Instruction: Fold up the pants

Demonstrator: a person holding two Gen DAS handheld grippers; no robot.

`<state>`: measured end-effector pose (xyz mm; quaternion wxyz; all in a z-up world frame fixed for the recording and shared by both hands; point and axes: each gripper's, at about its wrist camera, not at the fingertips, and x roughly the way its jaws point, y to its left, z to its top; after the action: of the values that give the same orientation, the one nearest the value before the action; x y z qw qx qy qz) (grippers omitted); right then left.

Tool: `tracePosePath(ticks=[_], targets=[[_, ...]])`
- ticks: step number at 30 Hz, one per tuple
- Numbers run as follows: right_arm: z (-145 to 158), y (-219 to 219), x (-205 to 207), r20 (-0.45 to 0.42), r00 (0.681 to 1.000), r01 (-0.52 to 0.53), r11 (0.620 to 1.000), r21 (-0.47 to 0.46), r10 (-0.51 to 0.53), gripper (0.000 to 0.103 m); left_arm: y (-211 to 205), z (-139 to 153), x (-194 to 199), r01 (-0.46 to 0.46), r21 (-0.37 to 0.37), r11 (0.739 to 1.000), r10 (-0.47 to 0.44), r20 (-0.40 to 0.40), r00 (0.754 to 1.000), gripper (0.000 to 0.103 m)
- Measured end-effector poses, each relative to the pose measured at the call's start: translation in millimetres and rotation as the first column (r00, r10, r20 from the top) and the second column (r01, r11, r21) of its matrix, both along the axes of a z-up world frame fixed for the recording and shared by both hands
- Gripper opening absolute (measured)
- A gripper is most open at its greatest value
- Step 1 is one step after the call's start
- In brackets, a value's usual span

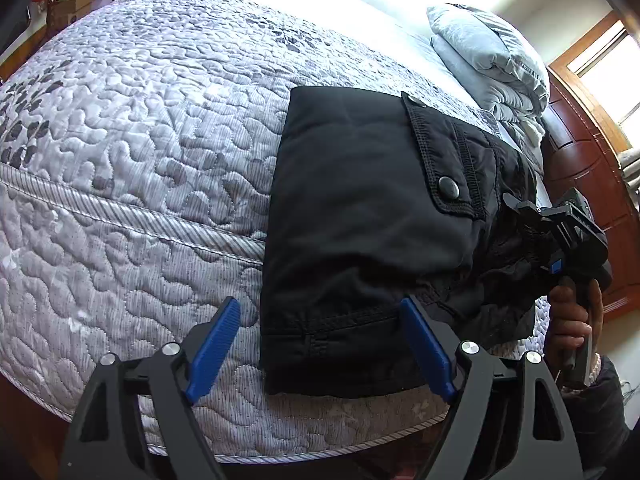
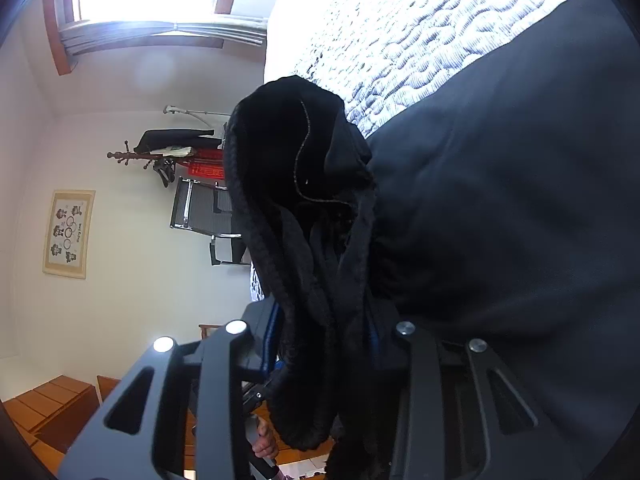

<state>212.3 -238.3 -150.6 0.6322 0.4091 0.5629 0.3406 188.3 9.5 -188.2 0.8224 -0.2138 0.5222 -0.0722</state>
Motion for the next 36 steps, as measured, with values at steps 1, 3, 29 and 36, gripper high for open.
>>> tracePosePath(ticks=[1,3,29,36], targets=[[1,0,0,0.0,1.0,0.0,1.0,0.0,0.0,0.029,0,0,0,0.0,0.002,1.0,0.0,-0.001,1.0,0.085],[3,1,-1,0.003,1.0,0.001,1.0,0.002,-0.001,0.026,0,-1,-1,0.001,0.006,1.0,-0.001,-0.001,1.0,0.085],[94,5,-10,0.137,0.99,-0.049,0.996,0.074,0.039,0.02,9,30,-13,-0.018,-0.002,1.0,0.018,0.041,0.999,0.087],[114,-11,-11,0.17,0.985,-0.044,0.995,0.084,0.029,0.02,14,37,-17,-0.029,-0.004,1.0,0.03,0.062,0.998,0.09]])
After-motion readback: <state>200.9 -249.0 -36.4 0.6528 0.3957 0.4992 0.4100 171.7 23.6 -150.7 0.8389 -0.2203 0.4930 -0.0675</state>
